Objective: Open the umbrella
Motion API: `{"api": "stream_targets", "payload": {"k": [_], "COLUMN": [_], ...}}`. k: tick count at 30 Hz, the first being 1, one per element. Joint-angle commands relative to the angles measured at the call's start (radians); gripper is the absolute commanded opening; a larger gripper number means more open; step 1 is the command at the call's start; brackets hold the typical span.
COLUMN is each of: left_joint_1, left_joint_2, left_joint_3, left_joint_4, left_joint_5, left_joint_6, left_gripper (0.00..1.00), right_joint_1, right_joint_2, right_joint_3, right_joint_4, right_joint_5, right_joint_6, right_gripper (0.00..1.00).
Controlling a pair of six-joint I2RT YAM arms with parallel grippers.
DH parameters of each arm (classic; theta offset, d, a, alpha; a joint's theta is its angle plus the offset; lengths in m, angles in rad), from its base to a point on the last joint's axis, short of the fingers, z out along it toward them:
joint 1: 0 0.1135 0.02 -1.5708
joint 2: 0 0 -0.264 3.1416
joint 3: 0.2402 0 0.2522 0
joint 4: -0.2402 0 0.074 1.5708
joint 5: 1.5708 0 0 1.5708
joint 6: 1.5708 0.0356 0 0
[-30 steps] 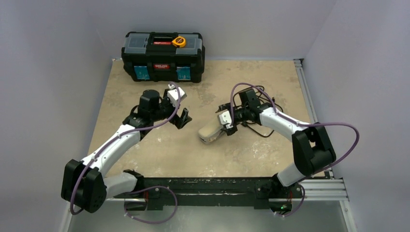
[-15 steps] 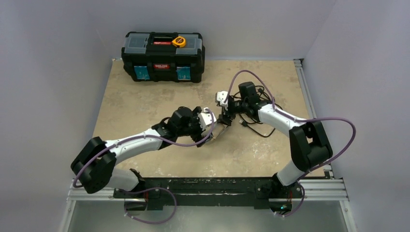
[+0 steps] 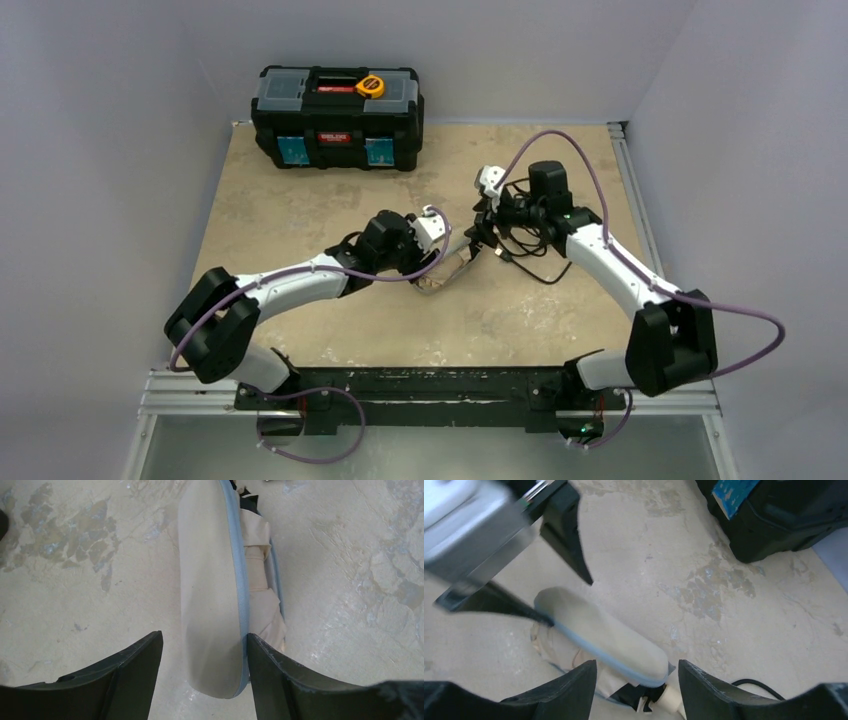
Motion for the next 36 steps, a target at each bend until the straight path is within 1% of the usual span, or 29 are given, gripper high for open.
{"api": "stream_targets", "payload": {"k": [1, 3, 5, 7, 10, 12, 14, 16, 20, 22, 25, 29, 31, 33, 36], "left_joint_1": [0.052, 0.068, 0.104, 0.143, 0.196, 0.212, 0.221, 0.228, 0.246, 0.249, 0.259, 0.271, 0.276, 0.282, 0.284], "left_joint_2": [-0.033, -0.021, 0.002, 0.027, 0.059, 0.080, 0.103, 0.130, 0.173, 0.184, 0.197, 0.197, 0.197, 0.199, 0.206], "left_joint_3": [0.054, 0.067, 0.091, 0.117, 0.154, 0.183, 0.207, 0.230, 0.264, 0.272, 0.280, 0.271, 0.265, 0.259, 0.259], "left_joint_4": [-0.017, -0.046, -0.076, -0.122, -0.159, -0.184, -0.204, -0.224, -0.255, -0.263, -0.289, -0.297, -0.297, -0.296, -0.300], "left_joint_5": [0.041, 0.040, 0.046, 0.055, 0.083, 0.110, 0.118, 0.127, 0.138, 0.140, 0.153, 0.177, 0.185, 0.192, 0.195], "left_joint_6": [-0.100, -0.116, -0.163, -0.210, -0.277, -0.291, -0.304, -0.312, -0.321, -0.318, -0.330, -0.338, -0.344, -0.352, -0.350], "left_gripper": [0.61, 0.60, 0.57, 0.56, 0.56, 0.56, 0.55, 0.56, 0.55, 0.56, 0.56, 0.56, 0.56, 0.56, 0.54], "right_joint_1": [0.002, 0.004, 0.010, 0.025, 0.053, 0.078, 0.099, 0.119, 0.156, 0.174, 0.193, 0.203, 0.204, 0.204, 0.205], "right_joint_2": [-0.100, -0.116, -0.120, -0.113, -0.099, -0.077, -0.033, 0.007, 0.087, 0.118, 0.160, 0.208, 0.230, 0.255, 0.293], "right_joint_3": [-0.079, -0.102, -0.119, -0.133, -0.153, -0.144, -0.120, -0.092, -0.047, -0.039, -0.026, -0.008, -0.007, 0.000, 0.014], "right_joint_4": [-0.095, -0.113, -0.116, -0.115, -0.081, -0.072, -0.099, -0.134, -0.196, -0.165, -0.126, -0.122, -0.140, -0.172, -0.196], "right_joint_5": [0.004, 0.007, -0.011, -0.009, -0.004, -0.002, -0.006, -0.018, -0.011, 0.004, 0.018, 0.045, 0.060, 0.079, 0.106], "right_joint_6": [-0.198, -0.270, -0.326, -0.399, -0.527, -0.600, -0.678, -0.761, -0.894, -0.903, -0.909, -0.929, -0.962, -1.003, -1.037], "right_gripper": [0.56, 0.51, 0.45, 0.45, 0.48, 0.48, 0.48, 0.50, 0.58, 0.58, 0.56, 0.55, 0.61, 0.65, 0.65]}}
